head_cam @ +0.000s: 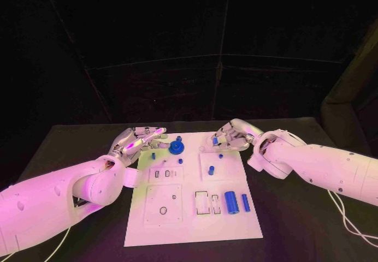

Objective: Assemble the parts on the task board

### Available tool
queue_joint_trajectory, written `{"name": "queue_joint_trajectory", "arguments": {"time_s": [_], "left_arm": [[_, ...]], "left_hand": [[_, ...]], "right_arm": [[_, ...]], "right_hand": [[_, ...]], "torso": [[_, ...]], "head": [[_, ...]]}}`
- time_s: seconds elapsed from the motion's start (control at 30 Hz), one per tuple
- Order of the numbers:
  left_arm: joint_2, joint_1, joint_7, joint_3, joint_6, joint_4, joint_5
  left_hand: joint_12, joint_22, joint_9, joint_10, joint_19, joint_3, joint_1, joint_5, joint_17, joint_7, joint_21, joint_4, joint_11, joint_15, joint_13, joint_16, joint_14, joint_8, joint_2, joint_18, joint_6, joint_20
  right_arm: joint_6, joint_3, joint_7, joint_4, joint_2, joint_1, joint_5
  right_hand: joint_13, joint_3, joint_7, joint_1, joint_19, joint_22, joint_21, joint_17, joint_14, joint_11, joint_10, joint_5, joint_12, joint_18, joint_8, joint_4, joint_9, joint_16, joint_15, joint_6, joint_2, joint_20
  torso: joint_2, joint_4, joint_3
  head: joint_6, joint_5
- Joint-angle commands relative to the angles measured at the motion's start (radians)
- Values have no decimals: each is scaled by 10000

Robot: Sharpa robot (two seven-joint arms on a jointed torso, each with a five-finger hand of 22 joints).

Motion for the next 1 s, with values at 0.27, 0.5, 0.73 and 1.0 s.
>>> {"name": "queue_joint_trajectory", "arguments": {"time_s": [0.27,0.5,0.73,1.0], "left_arm": [[-23,70,175,10,235,-226,465],[-49,110,206,11,288,-272,492],[-35,151,219,11,303,-282,499],[112,190,200,12,332,-313,501]], "left_hand": [[66,-14,14,-47,-72,12,15,-8,11,-64,-44,-59,-19,-28,-3,-40,-81,3,106,61,-48,-22],[69,-18,14,-49,-70,18,44,-7,14,-69,-48,-82,-22,-30,-3,-42,-84,6,121,62,-50,-23],[69,-18,14,-49,-70,18,44,-7,14,-69,-48,-82,-22,-30,-3,-42,-84,6,121,62,-50,-23],[72,-21,14,-50,-69,22,70,-8,16,-70,-51,-103,-25,-32,-4,-43,-87,8,130,63,-51,-24]], "right_arm": [[-109,-4,-2629,690,1173,16,-1761],[314,-14,-3016,458,2076,-43,-2582],[732,-256,-3345,214,2758,-169,-3312],[886,-337,-3515,36,3083,-373,-3650]], "right_hand": [[-2,222,-80,-156,177,349,203,1037,703,38,-32,71,-77,-30,-138,60,-23,-20,56,50,-50,12],[-1,230,-76,-187,202,400,228,1034,702,44,-33,66,-77,-40,-148,60,-25,-23,61,59,-80,17],[-14,241,-79,-215,204,398,228,1021,699,45,-42,64,-95,-39,-151,57,-23,-30,64,86,-105,22],[-32,259,-87,-251,201,387,224,1004,695,41,-58,68,-120,-36,-148,56,-18,-41,65,128,-128,26]], "torso": [[-115,81,-78],[-129,62,-121],[-130,57,-134],[-123,64,-102]], "head": [[-191,296],[-333,454],[-436,558],[-548,662]]}}
